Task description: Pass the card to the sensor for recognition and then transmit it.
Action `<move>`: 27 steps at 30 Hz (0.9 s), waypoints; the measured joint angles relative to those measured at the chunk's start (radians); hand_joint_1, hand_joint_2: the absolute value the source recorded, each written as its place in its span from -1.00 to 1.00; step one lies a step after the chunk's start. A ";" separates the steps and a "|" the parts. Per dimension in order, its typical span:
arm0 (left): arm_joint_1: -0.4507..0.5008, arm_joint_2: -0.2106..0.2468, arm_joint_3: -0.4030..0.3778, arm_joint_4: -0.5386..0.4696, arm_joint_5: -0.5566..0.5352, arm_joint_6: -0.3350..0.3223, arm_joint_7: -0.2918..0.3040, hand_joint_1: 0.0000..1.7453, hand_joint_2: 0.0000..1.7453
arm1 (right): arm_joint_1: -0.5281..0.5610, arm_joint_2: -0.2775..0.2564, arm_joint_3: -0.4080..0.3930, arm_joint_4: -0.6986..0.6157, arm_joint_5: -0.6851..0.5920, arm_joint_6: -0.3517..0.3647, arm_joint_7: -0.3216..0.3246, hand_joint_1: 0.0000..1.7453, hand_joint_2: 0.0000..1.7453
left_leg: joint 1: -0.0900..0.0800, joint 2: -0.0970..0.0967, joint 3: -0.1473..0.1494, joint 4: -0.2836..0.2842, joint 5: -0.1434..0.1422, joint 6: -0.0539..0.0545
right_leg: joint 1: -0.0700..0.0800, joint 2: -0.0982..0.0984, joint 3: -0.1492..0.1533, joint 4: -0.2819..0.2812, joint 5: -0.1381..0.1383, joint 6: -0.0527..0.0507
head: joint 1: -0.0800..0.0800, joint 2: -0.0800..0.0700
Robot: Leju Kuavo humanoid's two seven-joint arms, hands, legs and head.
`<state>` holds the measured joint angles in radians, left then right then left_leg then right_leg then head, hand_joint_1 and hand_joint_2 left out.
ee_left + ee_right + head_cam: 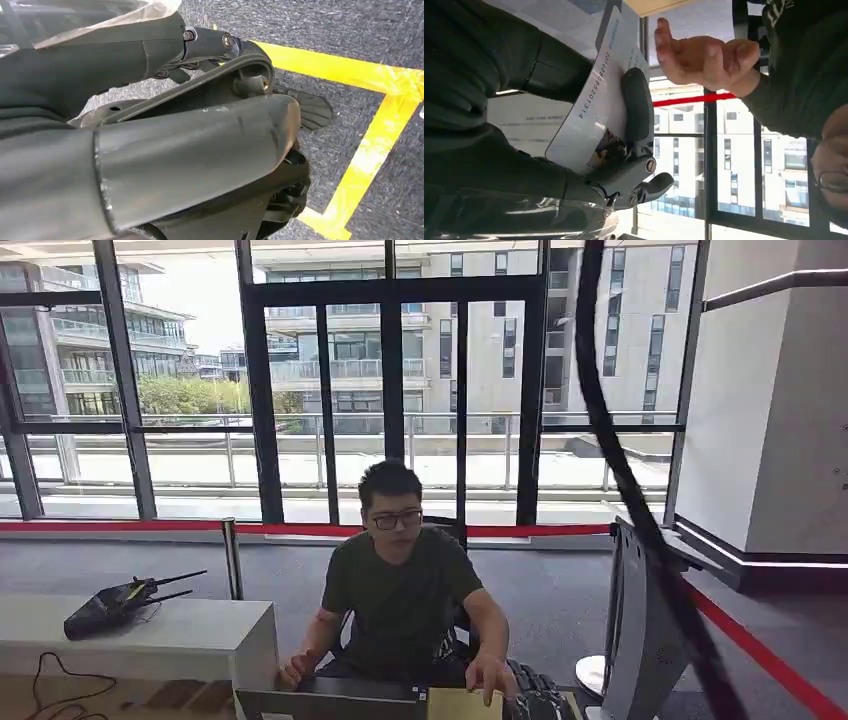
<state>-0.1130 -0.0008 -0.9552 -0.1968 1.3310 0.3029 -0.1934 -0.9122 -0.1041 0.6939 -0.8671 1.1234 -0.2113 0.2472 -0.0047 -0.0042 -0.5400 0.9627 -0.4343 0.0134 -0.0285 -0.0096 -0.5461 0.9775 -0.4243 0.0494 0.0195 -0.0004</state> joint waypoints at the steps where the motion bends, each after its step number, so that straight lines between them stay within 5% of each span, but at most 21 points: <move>1: 0.000 0.000 -0.002 0.000 0.000 0.000 -0.001 -1.00 -1.00 | -0.003 0.004 0.005 0.006 0.000 -0.002 -0.001 1.00 1.00 | 0.000 0.000 0.000 0.000 0.000 0.000 | 0.000 0.000 0.000 0.000 0.000 0.000 | 0.000 0.000; 14: 0.000 0.000 -0.017 0.000 -0.014 -0.015 -0.004 -1.00 -1.00 | -0.008 0.008 0.034 0.050 -0.026 -0.011 0.002 1.00 1.00 | 0.000 0.000 0.000 0.000 0.000 0.000 | 0.000 0.000 0.000 0.000 0.000 0.000 | 0.000 0.000; 15: 0.000 0.000 -0.017 0.000 -0.015 -0.015 -0.004 -1.00 -1.00 | -0.007 0.008 0.035 0.052 -0.028 -0.013 0.002 -0.86 1.00 | 0.000 0.000 0.000 0.000 0.000 0.000 | 0.000 0.000 0.000 0.000 0.000 0.000 | 0.000 0.000; 16: 0.000 0.000 -0.017 0.000 -0.015 -0.016 -0.004 -1.00 -1.00 | -0.006 0.007 0.035 0.053 -0.028 -0.017 0.002 -1.00 1.00 | 0.000 0.000 0.000 0.000 0.000 0.000 | 0.000 0.000 0.000 0.000 0.000 0.000 | 0.000 0.000; 17: 0.001 0.000 -0.017 0.000 -0.015 -0.016 -0.004 -1.00 -1.00 | -0.004 0.007 0.035 0.054 -0.028 -0.022 0.003 -1.00 -1.00 | 0.000 0.000 0.000 0.000 0.000 0.000 | 0.000 0.000 0.000 0.000 0.000 0.000 | 0.000 0.000; 27: 0.000 0.000 -0.018 0.000 -0.005 -0.011 -0.005 -1.00 -1.00 | 0.012 0.003 0.047 0.069 -0.029 -0.033 -0.017 -1.00 -1.00 | 0.000 0.001 0.000 0.000 0.000 0.000 | 0.000 0.000 0.000 0.000 0.000 0.000 | 0.000 0.000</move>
<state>-0.1126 -0.0011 -0.9728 -0.1968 1.3264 0.2915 -0.1987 -0.8997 -0.1011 0.7412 -0.7977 1.0948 -0.2441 0.2300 -0.0047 -0.0034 -0.5399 0.9628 -0.4344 0.0134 -0.0285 -0.0092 -0.5465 0.9771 -0.4242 0.0494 0.0195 -0.0004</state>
